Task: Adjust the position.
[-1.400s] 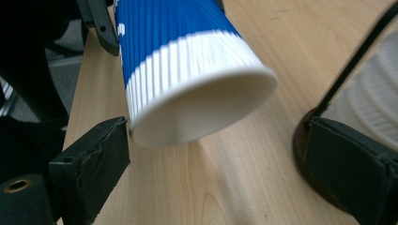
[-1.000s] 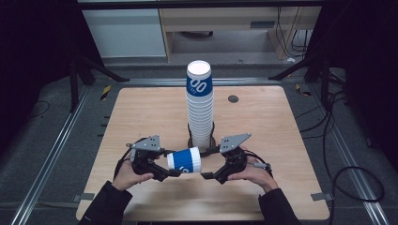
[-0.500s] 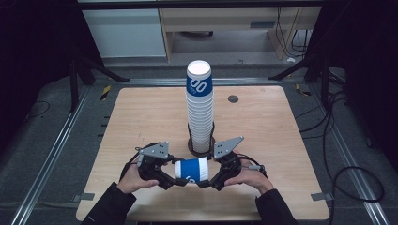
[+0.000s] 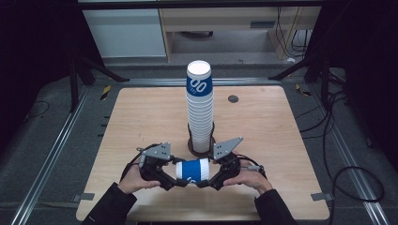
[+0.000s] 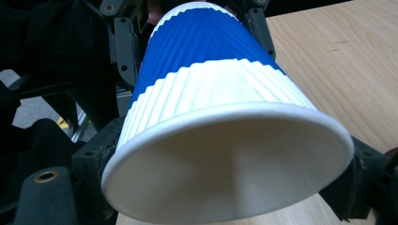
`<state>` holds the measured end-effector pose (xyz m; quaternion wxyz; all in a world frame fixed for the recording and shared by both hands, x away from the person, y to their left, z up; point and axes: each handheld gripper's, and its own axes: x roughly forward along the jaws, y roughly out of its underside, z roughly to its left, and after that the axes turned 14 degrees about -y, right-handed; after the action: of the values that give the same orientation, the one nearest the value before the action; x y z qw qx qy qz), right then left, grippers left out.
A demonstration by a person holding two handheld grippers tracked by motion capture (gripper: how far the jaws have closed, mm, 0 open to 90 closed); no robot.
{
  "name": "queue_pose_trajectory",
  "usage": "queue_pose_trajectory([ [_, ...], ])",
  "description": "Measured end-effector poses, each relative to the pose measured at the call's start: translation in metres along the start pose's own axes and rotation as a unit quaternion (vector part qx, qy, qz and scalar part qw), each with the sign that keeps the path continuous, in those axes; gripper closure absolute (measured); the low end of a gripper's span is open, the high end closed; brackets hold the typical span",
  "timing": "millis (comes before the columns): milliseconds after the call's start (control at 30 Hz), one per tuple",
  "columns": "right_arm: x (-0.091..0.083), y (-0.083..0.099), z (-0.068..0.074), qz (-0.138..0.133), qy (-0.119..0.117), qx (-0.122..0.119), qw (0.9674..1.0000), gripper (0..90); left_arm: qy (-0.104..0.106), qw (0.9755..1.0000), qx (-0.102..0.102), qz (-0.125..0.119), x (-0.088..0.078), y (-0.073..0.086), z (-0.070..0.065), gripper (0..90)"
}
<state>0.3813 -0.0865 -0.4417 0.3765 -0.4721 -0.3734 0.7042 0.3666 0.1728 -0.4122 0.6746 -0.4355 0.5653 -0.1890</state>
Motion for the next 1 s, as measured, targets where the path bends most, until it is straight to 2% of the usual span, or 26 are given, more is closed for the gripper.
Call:
queue_pose_trajectory([
  [100, -0.004, -0.001, 0.001, 0.005, 0.009, -0.002, 0.9999, 16.3, -0.011, 0.9999, 0.002, 0.005, -0.005, 0.001, 0.003, 19.3],
  [200, -0.009, 0.0, 0.001, 0.02, 0.028, -0.005, 0.9994, 16.1, -0.025, 0.9992, 0.009, 0.028, -0.006, 0.003, 0.007, 16.7],
  [300, -0.009, 0.001, 0.001, 0.052, 0.05, -0.005, 0.9974, 15.9, -0.032, 0.9978, 0.016, 0.056, -0.001, 0.007, 0.008, 15.4],
  [433, -0.002, 0.005, -0.001, 0.098, 0.066, -0.006, 0.993, 15.7, -0.039, 0.9939, 0.037, 0.096, 0.01, 0.01, 0.007, 14.8],
  [567, 0.007, 0.007, -0.003, 0.127, 0.065, -0.002, 0.9898, 15.7, -0.04, 0.9912, 0.053, 0.114, 0.02, 0.011, 0.001, 14.3],
  [700, 0.016, 0.007, -0.003, 0.14, 0.056, -0.002, 0.9885, 15.7, -0.04, 0.9884, 0.069, 0.129, 0.028, 0.011, -0.007, 14.5],
  [867, 0.024, 0.005, -0.001, 0.15, 0.048, -0.007, 0.9875, 15.7, -0.038, 0.9861, 0.081, 0.14, 0.035, 0.01, -0.014, 17.2],
  [1000, 0.029, 0.004, 0.0, 0.153, 0.04, -0.013, 0.9873, 15.7, -0.035, 0.9857, 0.084, 0.142, 0.037, 0.01, -0.016, 21.9],
])
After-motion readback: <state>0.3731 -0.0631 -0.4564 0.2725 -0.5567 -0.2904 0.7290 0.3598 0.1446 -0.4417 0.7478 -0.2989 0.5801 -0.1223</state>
